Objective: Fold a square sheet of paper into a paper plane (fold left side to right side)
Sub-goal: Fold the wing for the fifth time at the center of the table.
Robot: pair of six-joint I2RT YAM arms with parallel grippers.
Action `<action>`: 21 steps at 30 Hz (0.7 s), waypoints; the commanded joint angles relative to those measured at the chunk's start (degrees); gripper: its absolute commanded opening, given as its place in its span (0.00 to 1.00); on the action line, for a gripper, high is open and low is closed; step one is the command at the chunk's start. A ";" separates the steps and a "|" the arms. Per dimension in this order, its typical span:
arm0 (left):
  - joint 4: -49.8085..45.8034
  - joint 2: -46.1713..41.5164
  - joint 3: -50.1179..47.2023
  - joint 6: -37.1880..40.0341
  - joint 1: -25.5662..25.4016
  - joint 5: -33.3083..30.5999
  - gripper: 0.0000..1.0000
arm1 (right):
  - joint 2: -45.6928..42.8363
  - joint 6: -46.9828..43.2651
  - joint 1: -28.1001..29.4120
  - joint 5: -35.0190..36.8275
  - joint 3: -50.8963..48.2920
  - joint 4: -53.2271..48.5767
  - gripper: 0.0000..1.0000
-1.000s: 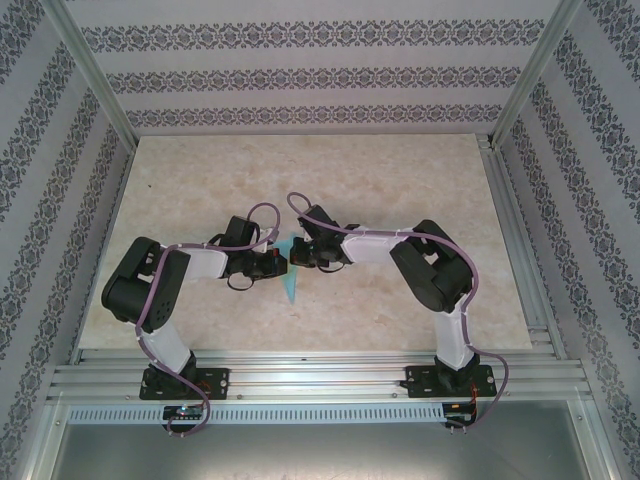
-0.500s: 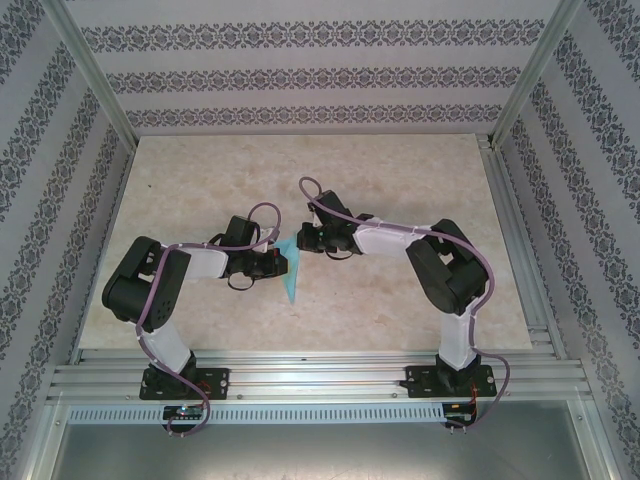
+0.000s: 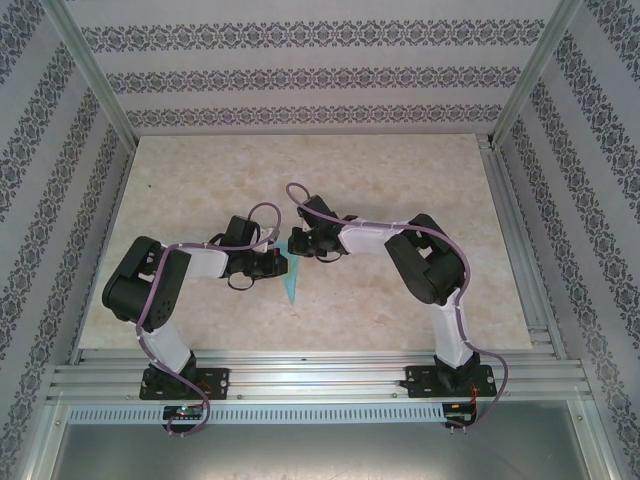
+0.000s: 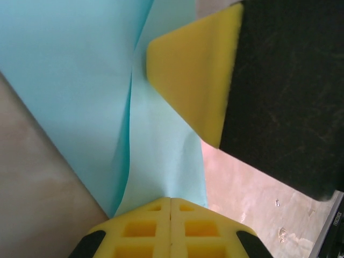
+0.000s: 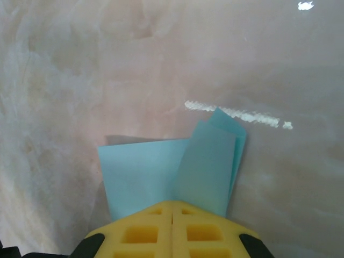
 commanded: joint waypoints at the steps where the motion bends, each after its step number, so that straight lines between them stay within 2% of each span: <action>1: -2.53 7.46 -2.14 3.34 -1.18 -13.60 0.00 | 1.67 -3.99 -1.65 3.16 2.92 -1.52 0.07; 15: -2.35 8.02 -2.21 3.90 -1.33 -13.47 0.00 | 6.10 -9.78 -6.92 3.90 9.04 -5.00 0.08; 21: -2.28 7.99 -2.09 3.73 -1.28 -13.32 0.00 | 1.61 -11.32 -8.19 4.83 8.74 -6.45 0.09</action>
